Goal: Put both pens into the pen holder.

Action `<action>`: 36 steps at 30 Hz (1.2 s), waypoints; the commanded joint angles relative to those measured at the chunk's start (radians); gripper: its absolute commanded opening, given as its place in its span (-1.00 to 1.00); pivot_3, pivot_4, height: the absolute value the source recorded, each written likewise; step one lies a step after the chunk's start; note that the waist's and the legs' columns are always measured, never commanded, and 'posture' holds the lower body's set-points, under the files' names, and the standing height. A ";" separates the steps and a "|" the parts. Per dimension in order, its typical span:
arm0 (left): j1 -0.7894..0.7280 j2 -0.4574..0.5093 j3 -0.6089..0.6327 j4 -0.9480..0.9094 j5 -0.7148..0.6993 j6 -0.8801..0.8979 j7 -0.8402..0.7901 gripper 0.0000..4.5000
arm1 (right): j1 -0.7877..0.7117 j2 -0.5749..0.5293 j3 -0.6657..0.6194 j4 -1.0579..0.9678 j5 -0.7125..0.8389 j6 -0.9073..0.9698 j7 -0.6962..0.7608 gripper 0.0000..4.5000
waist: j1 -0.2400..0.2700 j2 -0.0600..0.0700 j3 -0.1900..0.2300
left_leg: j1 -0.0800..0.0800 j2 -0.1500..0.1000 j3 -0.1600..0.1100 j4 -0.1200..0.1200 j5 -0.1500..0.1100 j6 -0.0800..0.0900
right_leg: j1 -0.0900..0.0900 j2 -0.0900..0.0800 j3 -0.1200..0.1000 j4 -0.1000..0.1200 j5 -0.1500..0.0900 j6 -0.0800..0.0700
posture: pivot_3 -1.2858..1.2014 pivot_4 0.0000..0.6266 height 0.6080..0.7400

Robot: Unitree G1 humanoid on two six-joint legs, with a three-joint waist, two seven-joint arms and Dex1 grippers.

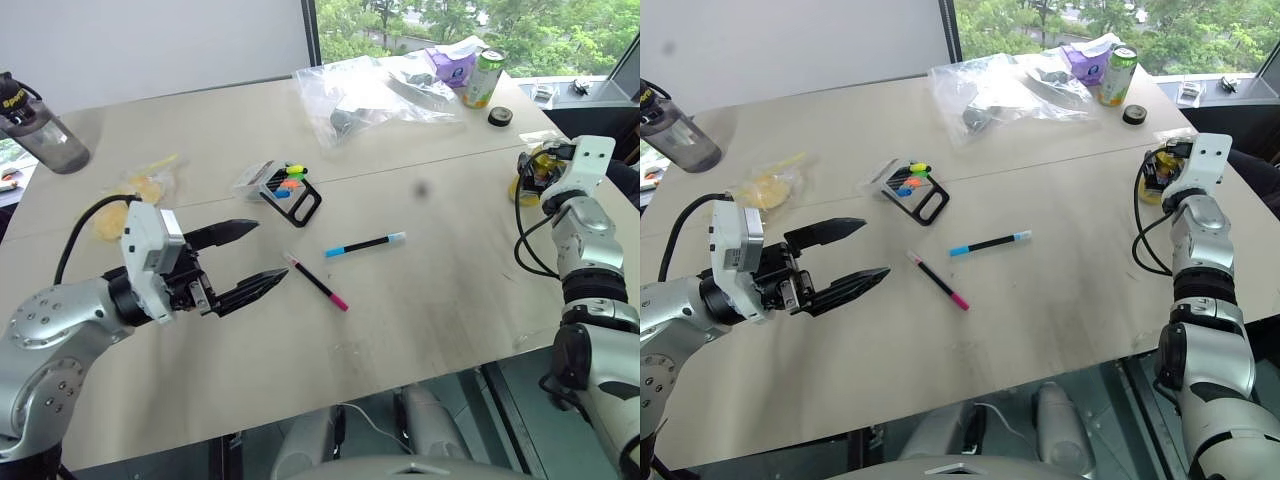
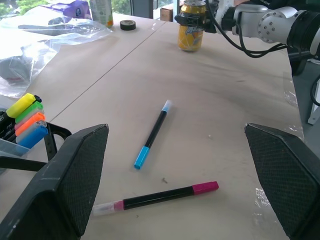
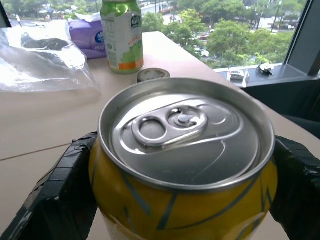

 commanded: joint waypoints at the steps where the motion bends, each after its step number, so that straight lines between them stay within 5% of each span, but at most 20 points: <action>1: 0.002 0.009 0.020 -0.007 0.000 -0.010 -0.012 1.00 | 0.003 -0.024 -0.007 -0.058 -0.004 -0.070 -0.006 0.98 | 0.000 0.000 0.000 | 0.000 0.000 0.000 0.000 0.000 0.000 | 0.000 0.000 0.000 0.000 0.000 0.000 | 0.03 -0.52 1.00; 9: -0.007 0.008 0.008 0.010 0.007 -0.016 -0.033 1.00 | 0.014 -0.067 -0.026 -0.149 -0.013 -0.194 -0.006 0.98 | 0.002 0.000 0.000 | 0.000 0.000 0.000 0.000 0.000 0.000 | 0.000 0.000 0.000 -0.001 0.000 0.000 | 0.03 -0.52 1.00; 13: -0.007 0.010 -0.004 0.026 0.026 -0.027 -0.053 1.00 | 0.017 -0.060 -0.017 -0.257 0.085 -0.179 0.142 0.98 | 0.000 0.000 0.000 | 0.000 0.000 0.000 0.000 0.000 0.000 | 0.000 0.000 0.000 -0.001 0.000 0.000 | 0.03 -0.52 1.00; 20: 0.014 -0.002 -0.036 0.087 0.116 -0.073 -0.076 1.00 | 0.234 -0.081 0.194 -0.817 0.415 0.339 0.524 0.98 | -0.004 0.000 -0.001 | 0.000 0.002 0.000 0.000 0.000 0.000 | 0.000 0.001 0.001 0.000 0.000 0.000 | 0.03 -0.52 1.00; 26: 0.116 -0.020 -0.017 0.095 0.165 -0.120 -0.110 1.00 | 0.425 -0.221 0.323 -0.942 0.368 0.436 0.709 0.98 | 0.032 0.000 0.000 | -0.001 0.000 -0.001 0.000 0.000 0.001 | 0.000 -0.001 -0.001 -0.003 0.000 0.000 | 0.03 -0.52 1.00; 36: 0.247 -0.017 0.016 0.073 0.210 -0.172 -0.169 1.00 | 0.371 -0.233 0.388 -0.914 0.303 0.458 0.781 0.98 | 0.042 -0.001 0.000 | 0.000 0.001 -0.002 0.001 0.000 0.000 | 0.001 0.000 -0.002 -0.001 0.001 -0.001 | 0.03 -0.52 1.00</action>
